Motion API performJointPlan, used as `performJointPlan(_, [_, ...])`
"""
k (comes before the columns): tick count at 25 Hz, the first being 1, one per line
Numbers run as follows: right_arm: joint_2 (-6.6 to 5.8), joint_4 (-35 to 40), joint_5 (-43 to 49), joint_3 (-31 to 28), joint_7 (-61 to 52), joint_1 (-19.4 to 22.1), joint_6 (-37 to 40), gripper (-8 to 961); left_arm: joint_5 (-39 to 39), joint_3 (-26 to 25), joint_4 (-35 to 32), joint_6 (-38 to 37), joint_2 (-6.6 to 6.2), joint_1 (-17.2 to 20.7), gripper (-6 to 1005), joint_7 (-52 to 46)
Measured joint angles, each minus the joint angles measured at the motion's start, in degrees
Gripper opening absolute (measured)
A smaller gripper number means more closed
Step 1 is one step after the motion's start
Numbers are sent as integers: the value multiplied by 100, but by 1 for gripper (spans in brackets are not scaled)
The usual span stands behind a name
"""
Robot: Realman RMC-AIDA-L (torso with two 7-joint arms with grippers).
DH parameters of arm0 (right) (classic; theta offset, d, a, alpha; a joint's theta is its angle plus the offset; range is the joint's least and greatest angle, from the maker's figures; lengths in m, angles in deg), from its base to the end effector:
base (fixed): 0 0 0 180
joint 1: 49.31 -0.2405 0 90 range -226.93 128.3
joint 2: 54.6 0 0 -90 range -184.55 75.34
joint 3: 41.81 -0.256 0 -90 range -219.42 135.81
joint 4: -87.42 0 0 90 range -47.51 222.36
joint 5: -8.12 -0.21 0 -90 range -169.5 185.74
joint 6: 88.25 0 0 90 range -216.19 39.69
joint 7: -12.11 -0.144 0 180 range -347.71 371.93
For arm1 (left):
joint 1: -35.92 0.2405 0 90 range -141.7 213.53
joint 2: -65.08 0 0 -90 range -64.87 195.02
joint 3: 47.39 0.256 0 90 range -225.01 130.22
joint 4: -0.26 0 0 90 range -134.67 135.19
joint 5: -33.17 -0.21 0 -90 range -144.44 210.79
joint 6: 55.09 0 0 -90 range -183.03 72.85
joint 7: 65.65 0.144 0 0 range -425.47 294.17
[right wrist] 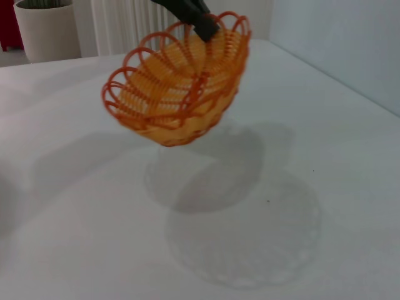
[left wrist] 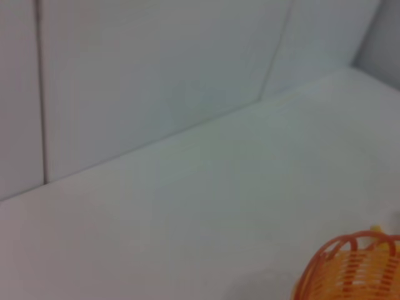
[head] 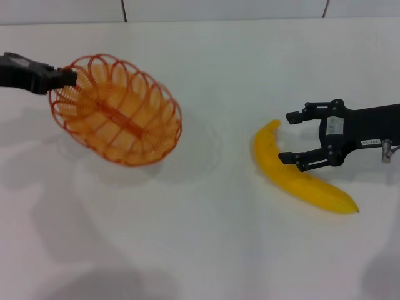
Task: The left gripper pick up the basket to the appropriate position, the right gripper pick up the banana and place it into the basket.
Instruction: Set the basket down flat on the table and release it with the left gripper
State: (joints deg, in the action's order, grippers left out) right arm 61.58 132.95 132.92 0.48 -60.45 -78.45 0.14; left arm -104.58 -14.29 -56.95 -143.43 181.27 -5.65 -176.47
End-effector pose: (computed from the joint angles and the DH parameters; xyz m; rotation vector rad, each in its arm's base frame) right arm 0.2869 0.3334 0.0274 -2.8085 0.3219 0.2813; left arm -0.2281 0.4000 0.0813 -2.5601 -0.8660 -0.2511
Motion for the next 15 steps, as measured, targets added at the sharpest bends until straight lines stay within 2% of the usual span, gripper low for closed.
performJointPlan(4, [0,0,0,0,-10,-3,3,881,91,32,330,267,-2,-63,68,-184])
performJointPlan(7, [0,0,0,8,-29,-11,6,881,-104,47,922,868,-10,-185,68,-306])
performJointPlan(15, [0,0,0,8,-40,-17,12,881,-56,-9,1799,1945,7,-173,66,-302])
